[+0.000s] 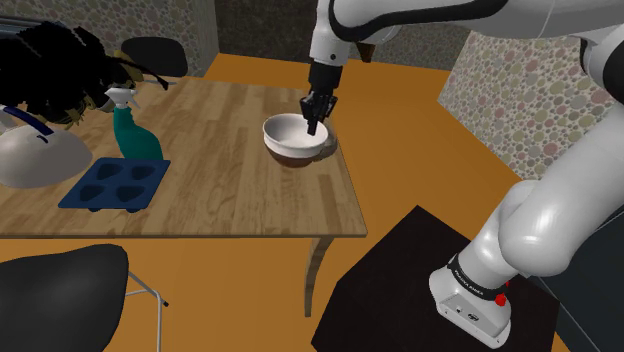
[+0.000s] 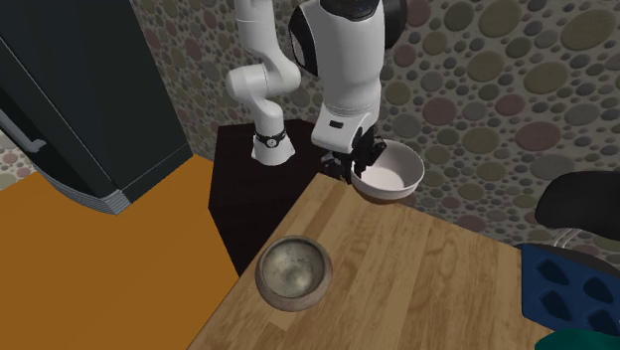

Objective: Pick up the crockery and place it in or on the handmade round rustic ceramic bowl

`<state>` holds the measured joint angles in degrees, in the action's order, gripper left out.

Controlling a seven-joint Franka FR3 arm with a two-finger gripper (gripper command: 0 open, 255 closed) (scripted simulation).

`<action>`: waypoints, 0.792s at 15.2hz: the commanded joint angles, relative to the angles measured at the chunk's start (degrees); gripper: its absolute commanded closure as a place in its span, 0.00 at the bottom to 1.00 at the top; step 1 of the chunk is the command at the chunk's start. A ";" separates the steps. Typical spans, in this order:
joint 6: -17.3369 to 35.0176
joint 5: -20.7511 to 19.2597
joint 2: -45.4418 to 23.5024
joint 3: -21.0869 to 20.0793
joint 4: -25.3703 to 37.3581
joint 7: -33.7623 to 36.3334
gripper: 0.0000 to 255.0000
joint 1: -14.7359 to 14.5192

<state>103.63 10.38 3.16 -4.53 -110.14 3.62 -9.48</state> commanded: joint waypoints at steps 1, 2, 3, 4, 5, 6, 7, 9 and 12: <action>-1.52 -0.04 0.19 0.01 1.36 0.26 1.00 0.01; -1.82 -0.05 0.23 0.02 1.63 0.30 1.00 0.01; -2.36 -0.23 -0.52 0.69 2.71 -0.86 1.00 0.62; -2.92 -0.40 -1.30 1.35 3.84 -2.01 1.00 1.23; -3.49 -0.56 -2.14 2.00 5.04 -3.16 1.00 1.84; -4.08 -0.71 -3.02 2.64 6.32 -4.29 1.00 2.45; -4.68 -0.84 -3.97 3.27 7.68 -5.41 1.00 3.06; -5.96 -1.04 -6.02 4.46 10.63 -7.63 1.00 4.29; -8.08 -1.20 -9.51 6.11 15.70 -10.85 1.00 6.19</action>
<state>96.68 9.26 -5.19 0.91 -96.50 -5.93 -4.05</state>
